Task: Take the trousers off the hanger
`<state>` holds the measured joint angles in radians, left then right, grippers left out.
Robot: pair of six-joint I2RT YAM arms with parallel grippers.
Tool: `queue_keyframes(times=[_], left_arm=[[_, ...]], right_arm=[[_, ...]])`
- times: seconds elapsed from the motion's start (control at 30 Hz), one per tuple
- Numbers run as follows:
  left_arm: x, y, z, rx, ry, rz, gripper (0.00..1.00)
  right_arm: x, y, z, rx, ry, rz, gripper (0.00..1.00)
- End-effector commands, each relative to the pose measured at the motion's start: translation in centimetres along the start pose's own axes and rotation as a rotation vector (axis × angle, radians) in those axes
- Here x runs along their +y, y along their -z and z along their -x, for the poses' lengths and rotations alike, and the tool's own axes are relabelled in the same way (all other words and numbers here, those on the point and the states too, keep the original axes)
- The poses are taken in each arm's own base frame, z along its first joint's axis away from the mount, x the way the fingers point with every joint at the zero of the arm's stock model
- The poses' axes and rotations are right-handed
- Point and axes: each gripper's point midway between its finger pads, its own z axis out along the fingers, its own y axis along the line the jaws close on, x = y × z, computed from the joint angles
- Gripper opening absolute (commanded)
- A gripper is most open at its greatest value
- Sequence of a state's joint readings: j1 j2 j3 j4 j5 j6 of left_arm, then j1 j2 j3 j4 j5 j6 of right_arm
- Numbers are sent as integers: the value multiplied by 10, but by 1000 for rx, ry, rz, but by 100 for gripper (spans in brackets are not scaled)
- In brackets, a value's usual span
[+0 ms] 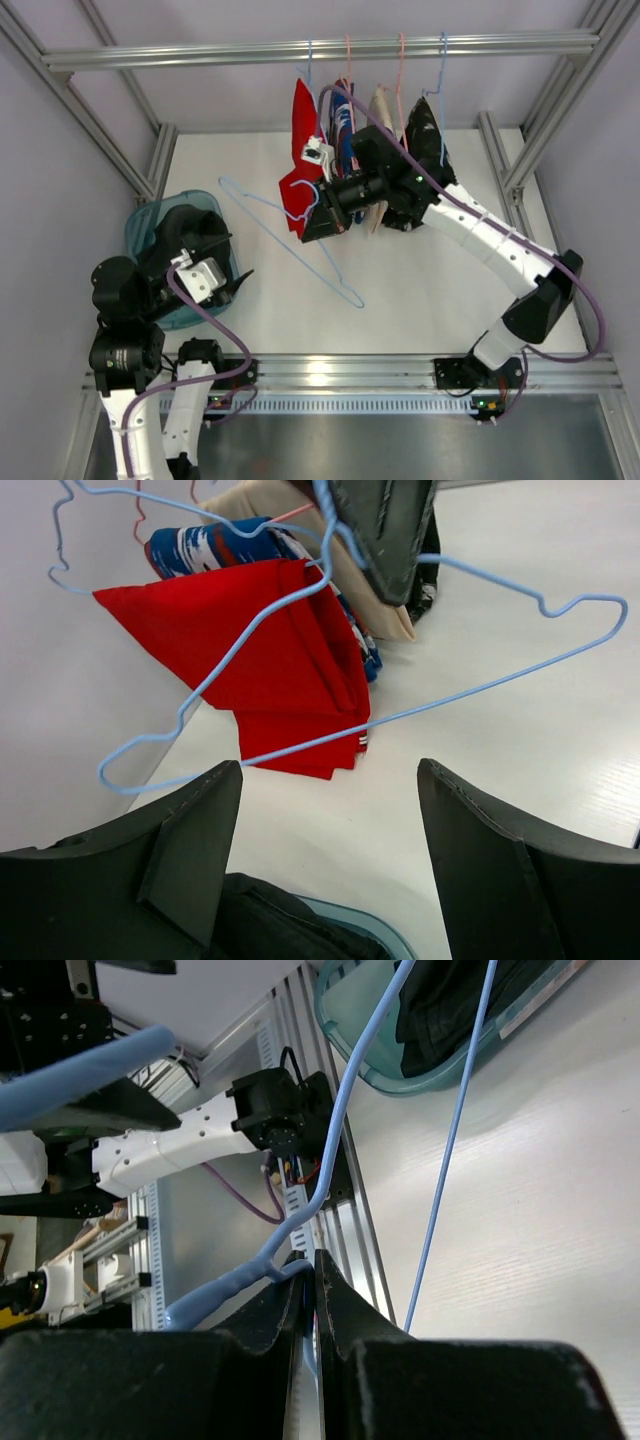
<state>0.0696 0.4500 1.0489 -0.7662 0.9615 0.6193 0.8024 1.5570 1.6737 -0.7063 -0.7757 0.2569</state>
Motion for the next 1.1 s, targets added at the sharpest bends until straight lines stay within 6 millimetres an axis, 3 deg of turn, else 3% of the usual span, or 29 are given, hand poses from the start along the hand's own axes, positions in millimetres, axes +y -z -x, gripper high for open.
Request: queue_keyframes(times=[0.0,0.23,0.4,0.53,0.63,0.67,0.77,0.8,0.87,1.0,1.03,1.07], left_arm=[[-10,-2,7,-41,-88,-85,77],[8,-8,-7,10,-168,-62,74],[15,-13,-19,31,-240,-72,73],[18,-16,-30,55,-277,-77,66],[20,-17,-34,65,-286,-76,54],[19,-17,-34,63,-283,-78,42],[15,-17,-34,54,-261,-87,22],[14,-17,-35,54,-245,-88,9],[11,-17,-39,61,-216,-86,2],[8,-15,-46,80,-183,-73,0],[7,-15,-48,85,-173,-71,0],[6,-15,-49,89,-152,-67,0]], right_arm=[[21,-8,16,-1,66,78,0],[56,-43,4,75,122,182,0],[69,-49,-1,94,143,208,0],[76,-49,-4,104,134,232,0],[80,-49,-6,109,135,239,0],[81,-49,-5,106,140,242,0],[83,-48,0,86,150,233,0],[82,-48,1,81,150,229,2],[80,-47,6,61,147,215,14],[66,-35,22,2,95,178,31],[60,-25,31,-31,87,160,41],[55,-20,35,-50,78,152,43]])
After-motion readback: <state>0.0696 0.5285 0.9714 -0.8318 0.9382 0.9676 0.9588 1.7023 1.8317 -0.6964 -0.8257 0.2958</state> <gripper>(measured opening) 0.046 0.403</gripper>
